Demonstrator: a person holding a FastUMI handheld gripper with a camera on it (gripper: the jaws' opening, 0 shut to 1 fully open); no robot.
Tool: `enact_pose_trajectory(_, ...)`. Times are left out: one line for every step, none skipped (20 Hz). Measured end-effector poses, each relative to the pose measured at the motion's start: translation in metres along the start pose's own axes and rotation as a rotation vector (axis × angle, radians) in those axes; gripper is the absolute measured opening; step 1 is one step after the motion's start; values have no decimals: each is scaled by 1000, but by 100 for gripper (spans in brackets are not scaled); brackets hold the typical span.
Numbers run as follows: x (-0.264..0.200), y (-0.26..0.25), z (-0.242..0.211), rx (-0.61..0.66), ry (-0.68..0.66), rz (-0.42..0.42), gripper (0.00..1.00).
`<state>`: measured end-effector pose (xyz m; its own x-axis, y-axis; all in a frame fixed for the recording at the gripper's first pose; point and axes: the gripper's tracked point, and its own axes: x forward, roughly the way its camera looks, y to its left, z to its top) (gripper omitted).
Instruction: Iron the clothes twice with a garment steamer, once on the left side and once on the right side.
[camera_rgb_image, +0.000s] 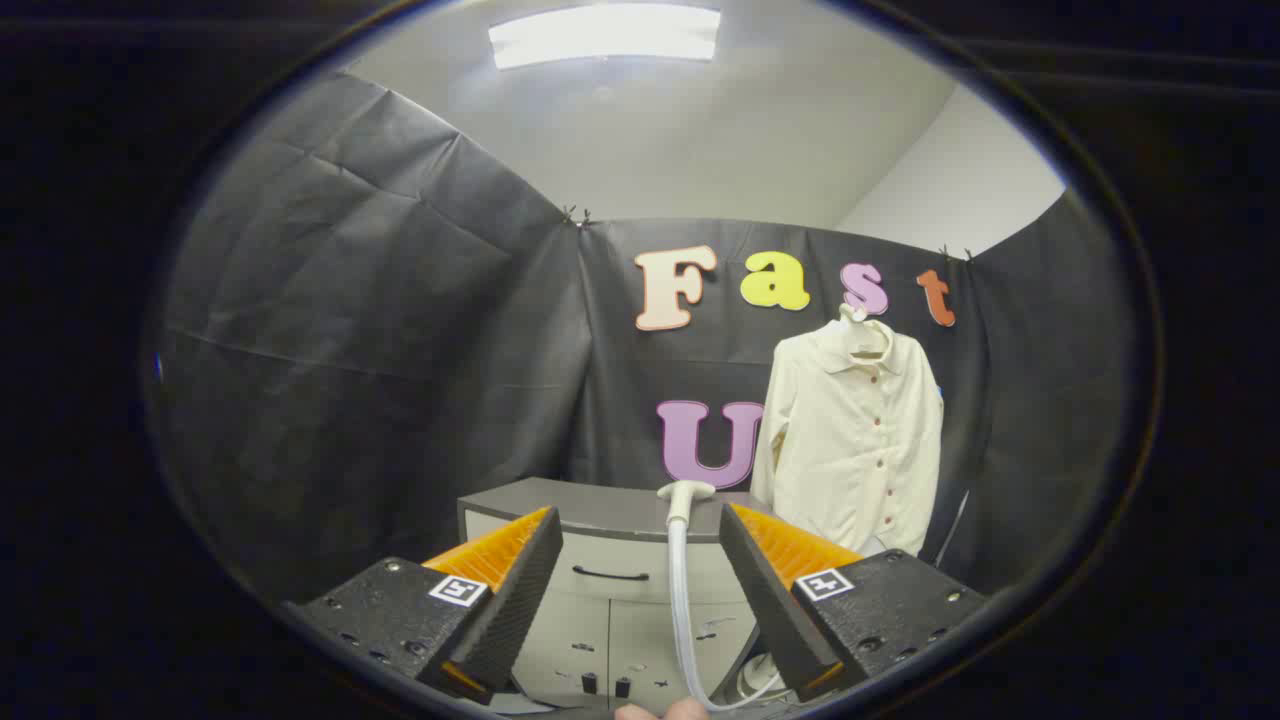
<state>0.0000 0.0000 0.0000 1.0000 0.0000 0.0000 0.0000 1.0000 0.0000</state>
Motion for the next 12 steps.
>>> enact_pose_trajectory(1,-1,-1,3,2,-1,96)
enact_pose_trajectory(2,-1,-1,9,1,-1,96)
enact_pose_trajectory(2,0,-2,12,2,1,96)
enact_pose_trajectory(2,-1,-3,12,7,1,96)
enact_pose_trajectory(2,-4,-5,12,8,-2,96)
enact_pose_trajectory(3,-4,-6,13,9,-1,96)
enact_pose_trajectory(4,-3,-9,14,15,1,96)
enact_pose_trajectory(4,-4,-13,14,22,1,96)
enact_pose_trajectory(6,-6,-15,18,26,-2,96)
enact_pose_trajectory(7,-7,-17,24,31,-3,96)
enact_pose_trajectory(7,-7,-21,28,37,-3,96)
enact_pose_trajectory(9,-8,-22,33,38,-6,96)
